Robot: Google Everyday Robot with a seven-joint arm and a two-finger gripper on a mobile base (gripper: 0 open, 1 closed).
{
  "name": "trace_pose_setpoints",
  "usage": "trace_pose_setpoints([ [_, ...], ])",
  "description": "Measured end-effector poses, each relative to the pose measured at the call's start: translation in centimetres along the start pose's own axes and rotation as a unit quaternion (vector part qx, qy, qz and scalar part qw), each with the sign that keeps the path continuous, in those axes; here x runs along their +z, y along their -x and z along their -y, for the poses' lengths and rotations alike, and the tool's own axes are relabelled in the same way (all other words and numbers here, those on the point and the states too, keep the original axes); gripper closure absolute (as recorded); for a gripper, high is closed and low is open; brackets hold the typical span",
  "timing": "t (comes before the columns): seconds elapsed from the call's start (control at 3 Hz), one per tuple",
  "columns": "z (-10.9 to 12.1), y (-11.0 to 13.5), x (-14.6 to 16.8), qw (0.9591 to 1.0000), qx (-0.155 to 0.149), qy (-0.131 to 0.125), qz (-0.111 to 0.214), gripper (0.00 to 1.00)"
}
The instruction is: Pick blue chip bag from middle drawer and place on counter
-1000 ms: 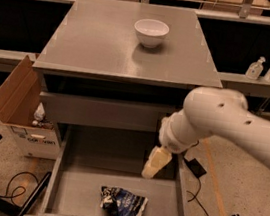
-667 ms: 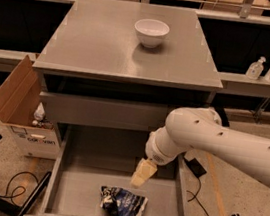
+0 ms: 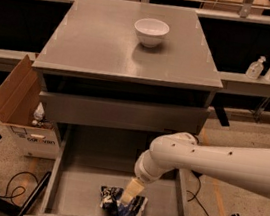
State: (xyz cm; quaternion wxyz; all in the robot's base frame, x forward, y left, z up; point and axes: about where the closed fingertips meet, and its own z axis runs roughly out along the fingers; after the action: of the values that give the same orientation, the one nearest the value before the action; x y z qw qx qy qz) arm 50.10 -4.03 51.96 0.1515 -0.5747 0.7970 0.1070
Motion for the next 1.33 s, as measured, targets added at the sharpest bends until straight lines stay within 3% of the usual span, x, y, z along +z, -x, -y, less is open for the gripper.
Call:
trace_pose_setpoints([
  [0.33,-1.1,-2.3,5.6,0.9995,0.02,0.017,-0.015,0.0],
  [1.0,-3.2,-3.7,11.4,0.9981,0.041,0.045,-0.012,0.0],
  [1.33,-4.3,-4.3,12.9,0.9967,0.054,0.06,-0.007,0.18],
])
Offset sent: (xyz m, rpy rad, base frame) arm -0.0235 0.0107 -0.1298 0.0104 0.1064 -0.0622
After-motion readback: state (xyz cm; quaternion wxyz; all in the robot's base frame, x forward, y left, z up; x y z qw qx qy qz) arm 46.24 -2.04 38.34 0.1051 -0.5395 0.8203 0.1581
